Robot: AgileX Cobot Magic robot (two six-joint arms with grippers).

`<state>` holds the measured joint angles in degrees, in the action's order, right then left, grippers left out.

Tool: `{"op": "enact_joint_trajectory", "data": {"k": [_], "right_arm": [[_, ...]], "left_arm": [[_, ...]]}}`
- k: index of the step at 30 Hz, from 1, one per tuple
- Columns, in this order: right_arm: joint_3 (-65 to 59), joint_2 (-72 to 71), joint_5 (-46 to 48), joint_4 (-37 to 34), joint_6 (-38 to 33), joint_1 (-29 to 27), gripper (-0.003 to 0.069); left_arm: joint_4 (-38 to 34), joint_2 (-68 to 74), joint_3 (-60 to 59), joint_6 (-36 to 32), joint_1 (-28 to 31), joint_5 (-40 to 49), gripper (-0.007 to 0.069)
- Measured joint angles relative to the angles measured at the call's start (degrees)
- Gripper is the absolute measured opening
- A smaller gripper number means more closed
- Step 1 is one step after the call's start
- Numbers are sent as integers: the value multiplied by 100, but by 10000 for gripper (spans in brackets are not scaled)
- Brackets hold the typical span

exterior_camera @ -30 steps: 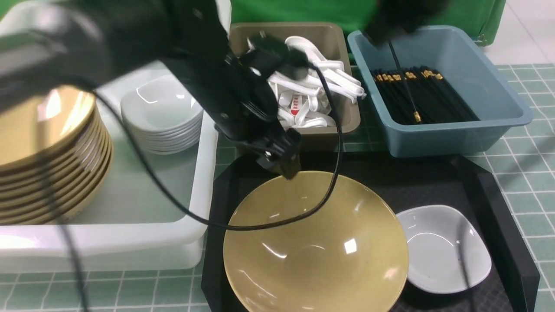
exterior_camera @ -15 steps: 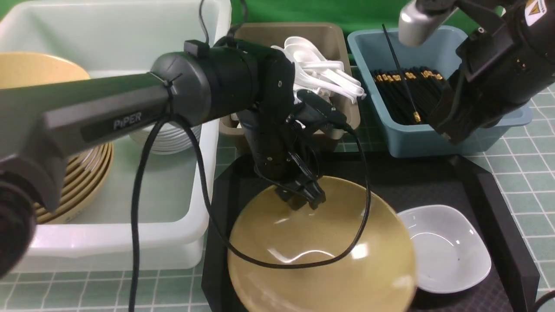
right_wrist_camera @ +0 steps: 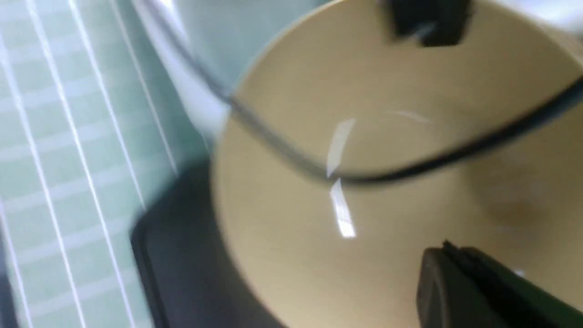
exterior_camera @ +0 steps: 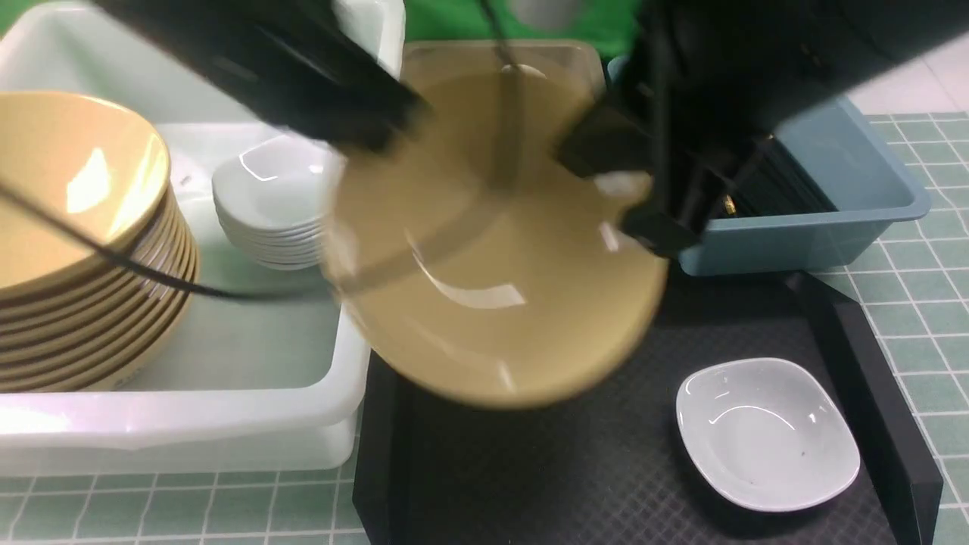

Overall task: On blue table put chopsticks spoon bowls plates into blue grey white boxes.
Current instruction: 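Place the tan bowl onto the bowl stack in the left bin with the left gripper, then grasp the small white bowl on the black tray by its rim with the left gripper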

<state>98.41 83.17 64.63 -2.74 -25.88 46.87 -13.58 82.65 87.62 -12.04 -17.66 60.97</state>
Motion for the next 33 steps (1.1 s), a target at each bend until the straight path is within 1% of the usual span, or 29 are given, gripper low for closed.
{"op": "enact_joint_trajectory", "data": {"k": [1,2,4,5,6,7,8,9,10,12,14,16,18,20,22,23,24,26,27,28,29,30,31,32,33], "right_arm": [[105,34,-48,0,-19,150,38],[289,124,-77,0,-100,344,38],[513,298,-88,-6,-190,570,40],[602,376,-87,-12,-219,643,40],[631,416,-87,-12,-246,673,39],[731,562,-87,-23,-280,760,41],[751,609,-82,-23,-285,778,41],[798,715,-73,-23,-290,810,41],[805,723,-70,-23,-290,810,41],[818,778,-52,-10,-302,816,43],[820,778,-18,12,-381,816,43],[820,778,7,25,-427,816,43],[820,778,74,99,-447,816,43],[820,778,110,117,-451,816,44],[820,778,165,117,-451,816,43],[820,778,172,117,-451,816,43],[820,778,201,117,-451,816,43],[820,778,303,183,-434,818,45],[820,778,396,274,-374,818,45],[820,778,412,274,-361,818,46],[820,778,532,454,-179,804,47],[820,778,581,512,-125,787,47],[813,778,657,555,-20,729,46],[721,765,704,556,195,519,46],[609,739,704,556,320,351,46]], "left_arm": [[-93,-177,0,0,272,69,7],[-237,-534,0,5,963,251,6],[-329,-811,0,12,1669,368,6],[-363,-956,0,12,2152,417,6],[-379,-1007,0,12,2355,429,6],[-451,-1156,0,12,3170,449,6],[-484,-1191,0,15,3472,456,6],[-589,-1214,-6,26,4211,462,6],[-603,-1214,-7,31,4295,454,6],[-733,-1131,-162,88,5001,315,6],[-794,-941,-397,127,5281,95,6],[-822,-796,-545,132,5321,1,8],[-873,-436,-811,71,5321,-103,29],[-770,-230,-863,-12,5321,-185,62],[-451,-68,-868,-47,5321,-272,167],[-400,-56,-868,-61,5321,-272,218],[-408,-46,-868,-68,5321,-289,252],[-400,-68,-835,-87,5315,-297,397],[-332,-92,-794,-87,5315,-290,457],[-315,-106,-782,-88,5315,-276,468],[-221,-165,-618,-100,5270,-219,551],[-188,-184,-528,-100,5241,-194,577],[-147,-239,-350,-94,5124,-117,610],[-139,-370,52,11,4623,69,644],[-145,-451,260,43,4279,188,647]]}}
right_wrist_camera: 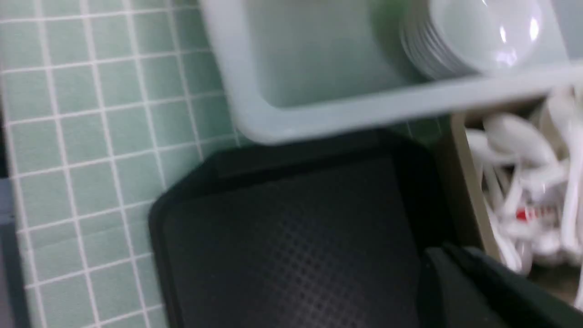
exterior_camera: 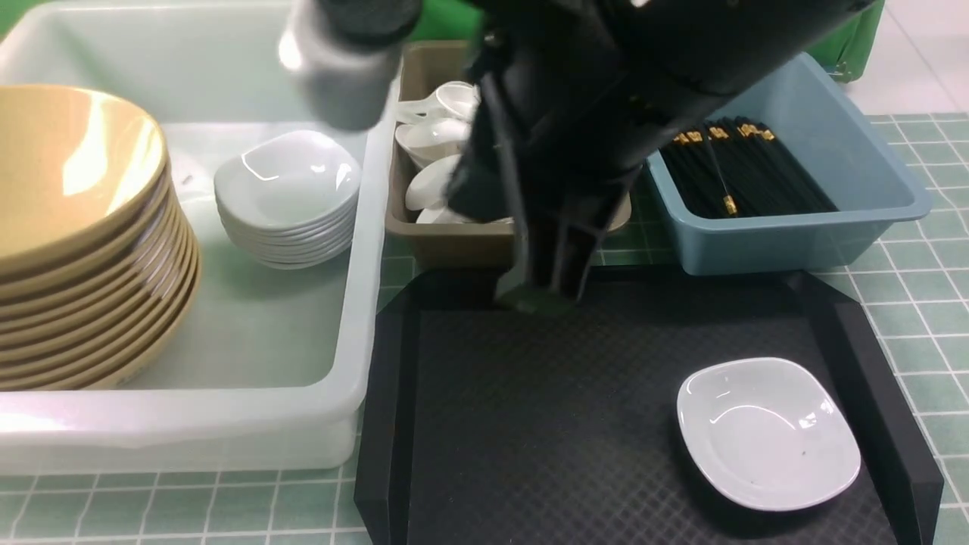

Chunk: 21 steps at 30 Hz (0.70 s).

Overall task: On blue table put chopsticks spoon bowls plates into blue grey white boxes.
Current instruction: 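Grasp the small white bowl on the black tray by its rim with the left gripper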

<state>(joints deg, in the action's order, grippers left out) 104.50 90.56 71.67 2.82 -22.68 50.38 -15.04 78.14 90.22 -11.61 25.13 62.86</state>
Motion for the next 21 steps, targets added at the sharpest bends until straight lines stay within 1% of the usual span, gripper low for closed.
{"op": "enact_joint_trajectory", "data": {"k": [1,2,3,5,7,9,10,11,12,13,14,18,21], "right_arm": [[-134,-52,0,11,95,-193,46],[-303,-115,0,18,222,-356,46],[-501,-186,0,25,312,-485,46],[-931,-419,-4,36,490,-775,46],[-1433,-717,-4,43,666,-1097,46],[-1855,-1003,-17,44,799,-1314,46],[-2106,-1182,-34,44,848,-1401,46],[-2297,-1321,-48,49,909,-1514,46],[-2425,-1415,-63,49,943,-1542,46],[-2935,-1796,-141,54,1075,-1768,46],[-3244,-2028,-187,54,1149,-1876,46],[-4245,-2786,-208,54,1360,-2190,46],[-4884,-3365,-213,47,1409,-2350,46]], "left_arm": [[-31,-58,119,6,-414,80,644],[-63,-108,185,6,-984,175,636],[-74,-128,186,10,-1396,229,622],[-74,-112,97,26,-2463,302,589],[9,-21,-83,112,-3276,300,557],[90,102,-233,187,-3923,257,528],[147,218,-315,245,-4344,199,517],[197,327,-407,291,-4654,144,509],[207,357,-407,305,-4726,116,505],[290,593,-508,362,-5204,-2,491],[320,869,-534,403,-5617,-119,486],[325,1616,-540,456,-6438,-647,479],[257,2191,-540,516,-6898,-1111,479]]}}
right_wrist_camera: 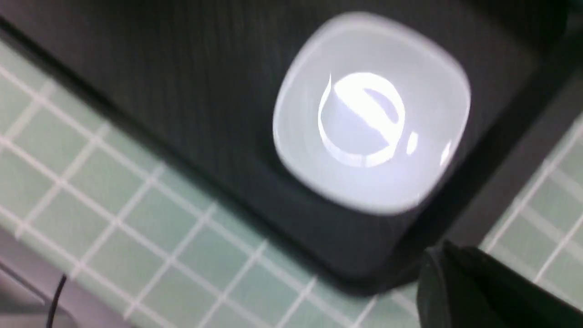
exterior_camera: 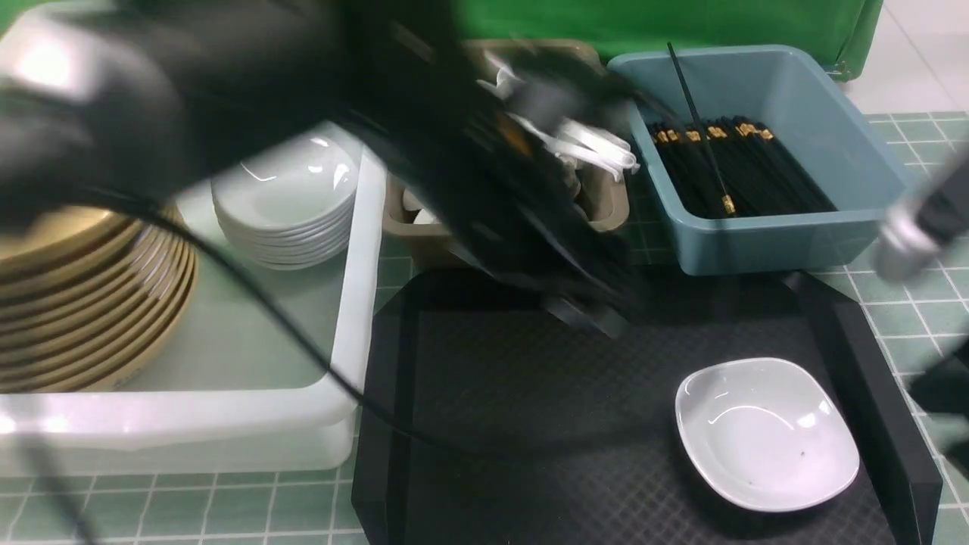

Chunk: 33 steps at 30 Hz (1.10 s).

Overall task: On blue table put chopsticks spoon bowls plates into blue grey white boxes.
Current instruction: 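Grasp the small white bowl on the black tray by its rim with the left gripper, then place the white bowl into the white bin with the other dishes with the left gripper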

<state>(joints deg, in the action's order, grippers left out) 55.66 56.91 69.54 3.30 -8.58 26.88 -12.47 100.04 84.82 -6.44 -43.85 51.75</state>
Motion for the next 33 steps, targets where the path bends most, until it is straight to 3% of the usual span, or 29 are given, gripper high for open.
{"op": "enact_joint_trajectory", "data": {"k": [9,15,20,21,22,24,31,33], "right_arm": [[-508,-870,19,5,146,-45,48],[-508,-962,-41,10,146,-45,48],[-508,-962,-226,10,146,-45,48],[-508,-962,-263,10,146,-45,48],[-508,-962,-267,10,146,-50,48],[-508,-942,-299,10,146,-49,48],[257,-466,-350,-163,-275,-49,48],[886,-41,-470,-606,-668,-49,48]], "left_arm": [[-301,1449,35,50,-540,-1411,479],[-517,2224,590,50,-534,-1545,462],[-516,2462,921,50,-534,-1339,310],[-472,2488,970,42,-534,-1301,194],[-471,2488,971,35,-534,-1300,179],[-504,2422,1033,52,-526,-1321,68],[173,1519,1188,-47,-182,-375,8],[411,730,1206,-72,251,-228,5]]}}
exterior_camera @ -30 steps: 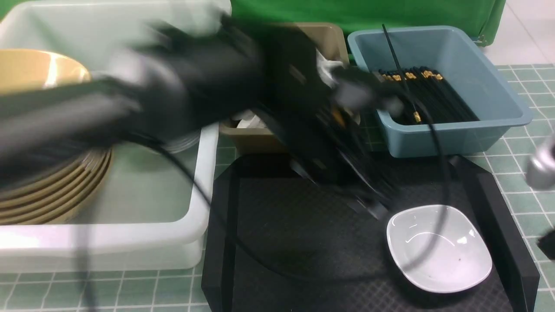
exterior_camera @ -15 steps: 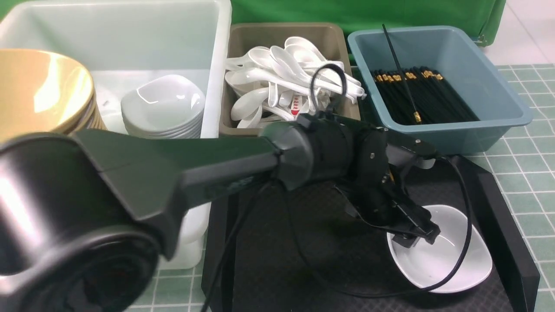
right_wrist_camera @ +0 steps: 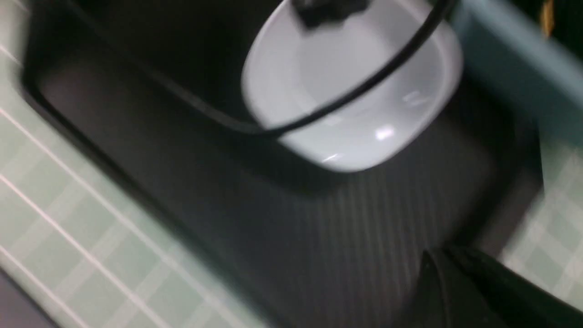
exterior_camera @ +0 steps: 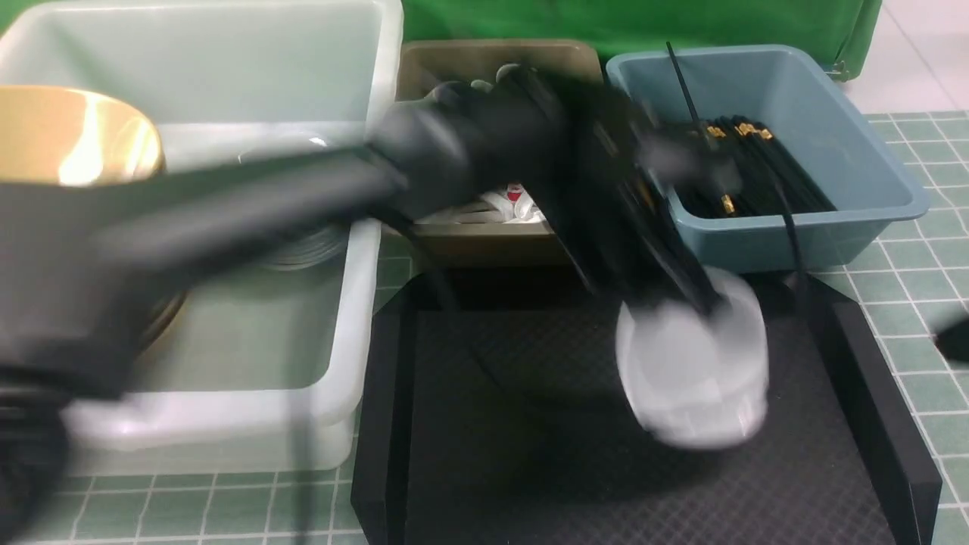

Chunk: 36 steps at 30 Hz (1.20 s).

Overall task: On blue table put chopsticks spoon bowls plates into blue grey white boxes.
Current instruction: 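Place the white bowl into the white bin with the other dishes with the left gripper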

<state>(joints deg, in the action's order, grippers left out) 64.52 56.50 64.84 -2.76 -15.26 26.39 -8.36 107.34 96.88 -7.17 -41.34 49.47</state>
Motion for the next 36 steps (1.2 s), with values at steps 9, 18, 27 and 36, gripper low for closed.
{"op": "enact_joint_trajectory", "data": {"k": [9,18,27,36], "right_arm": [[2021,1778,-220,-790,-877,848,48],[2668,2648,-238,-724,-898,1423,48],[2668,2736,-238,-486,-898,1423,48],[2668,2736,-232,-428,-898,1423,48]], "left_arm": [[336,-1677,100,-163,2755,475,4],[-558,-802,94,-997,4330,220,4],[-728,120,66,-1268,4322,-146,38],[-530,268,113,-1617,4328,-179,400]]}}
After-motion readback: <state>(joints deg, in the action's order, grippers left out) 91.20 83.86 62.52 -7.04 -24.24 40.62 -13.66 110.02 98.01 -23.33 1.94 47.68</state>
